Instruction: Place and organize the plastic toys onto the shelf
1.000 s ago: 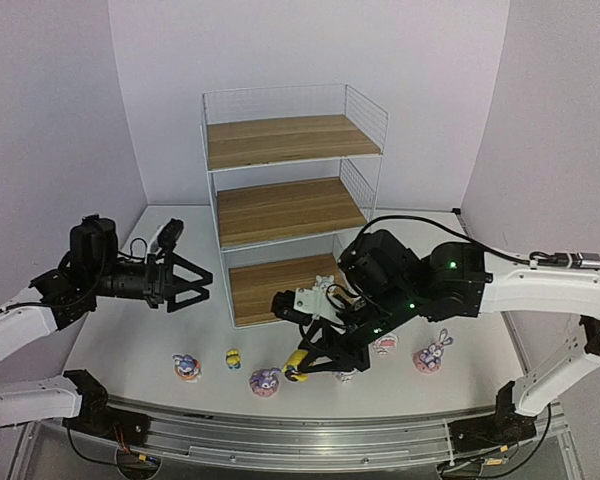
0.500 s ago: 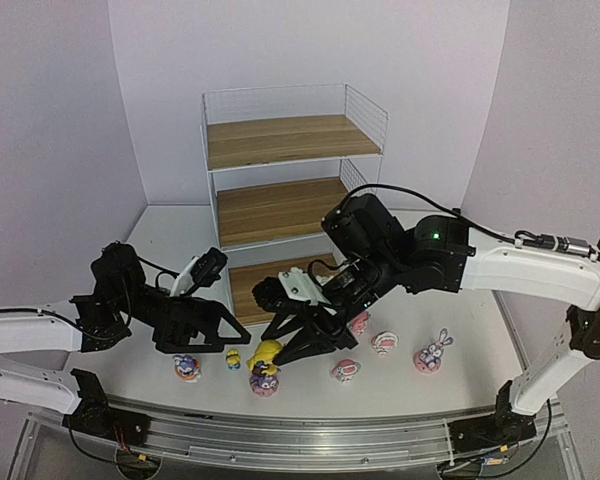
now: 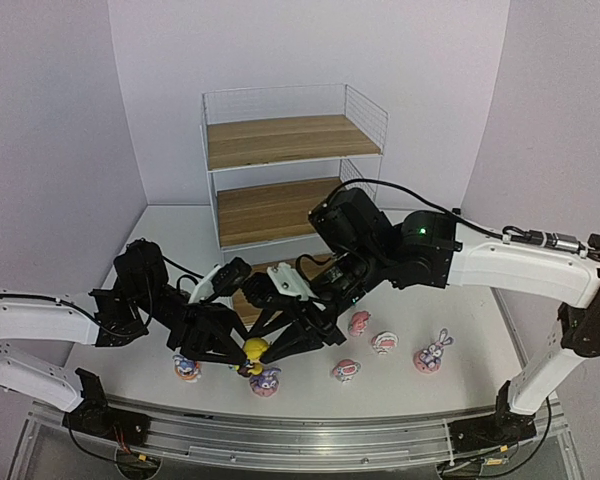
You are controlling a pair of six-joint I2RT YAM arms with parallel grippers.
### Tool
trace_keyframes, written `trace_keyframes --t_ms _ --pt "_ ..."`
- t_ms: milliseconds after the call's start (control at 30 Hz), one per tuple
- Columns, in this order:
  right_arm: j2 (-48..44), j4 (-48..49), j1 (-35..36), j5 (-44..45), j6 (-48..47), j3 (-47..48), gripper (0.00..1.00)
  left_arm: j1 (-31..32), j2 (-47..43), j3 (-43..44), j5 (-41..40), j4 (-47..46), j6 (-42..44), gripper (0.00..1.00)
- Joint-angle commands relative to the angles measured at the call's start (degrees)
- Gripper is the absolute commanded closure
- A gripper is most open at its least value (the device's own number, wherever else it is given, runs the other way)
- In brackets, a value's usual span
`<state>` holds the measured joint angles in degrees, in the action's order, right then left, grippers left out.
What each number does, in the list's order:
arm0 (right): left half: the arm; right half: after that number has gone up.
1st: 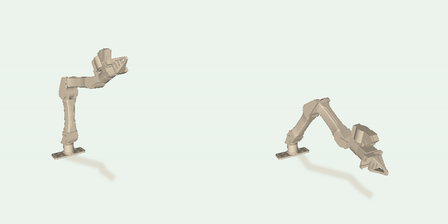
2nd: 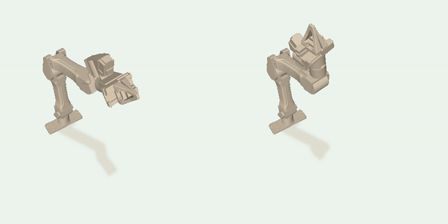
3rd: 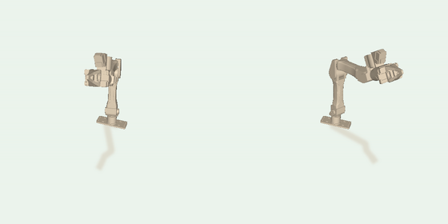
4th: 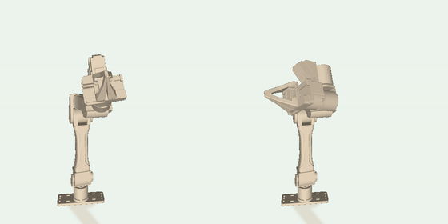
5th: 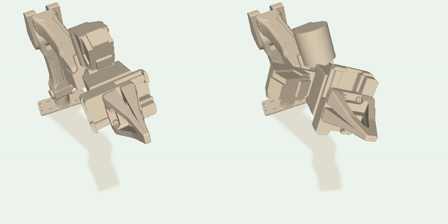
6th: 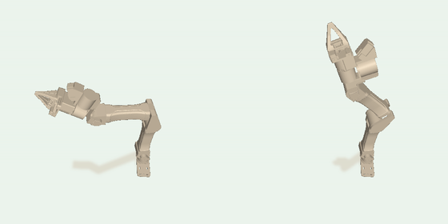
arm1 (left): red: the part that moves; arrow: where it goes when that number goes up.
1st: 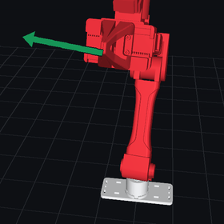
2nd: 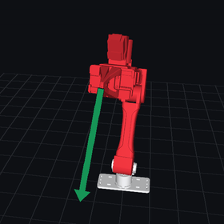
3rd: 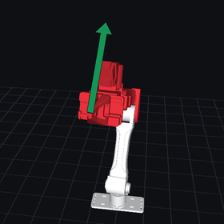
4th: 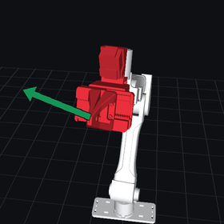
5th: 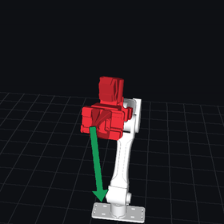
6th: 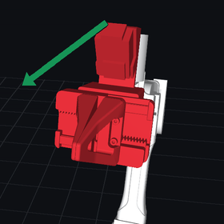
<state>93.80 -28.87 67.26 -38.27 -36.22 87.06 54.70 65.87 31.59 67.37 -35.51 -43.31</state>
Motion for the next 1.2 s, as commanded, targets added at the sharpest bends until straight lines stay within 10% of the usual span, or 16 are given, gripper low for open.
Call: trace_keyframes --t_ms 0,267,600,967,1167 --pt "-0.58 0.61 -0.43 0.43 -1.09 1.72 1.00 0.68 -0.54 2.86 2.73 -1.82 1.08 0.60" --pt "-0.94 0.67 -0.46 3.67 -0.21 1.24 0.98 1.42 1.37 5.08 3.07 -1.46 0.71 0.89" --pt "-2.67 1.19 -0.45 9.22 4.35 0.51 0.11 1.47 -1.61 7.81 -6.18 8.80 6.55 1.00" --pt "-14.95 13.80 -0.47 13.83 20.21 -8.73 0.04 1.47 -7.80 11.10 -32.07 23.63 18.37 1.00" --pt "-21.21 33.55 -0.51 40.30 54.00 -20.89 0.07 1.48 -7.76 12.70 -42.19 26.19 21.78 1.00"
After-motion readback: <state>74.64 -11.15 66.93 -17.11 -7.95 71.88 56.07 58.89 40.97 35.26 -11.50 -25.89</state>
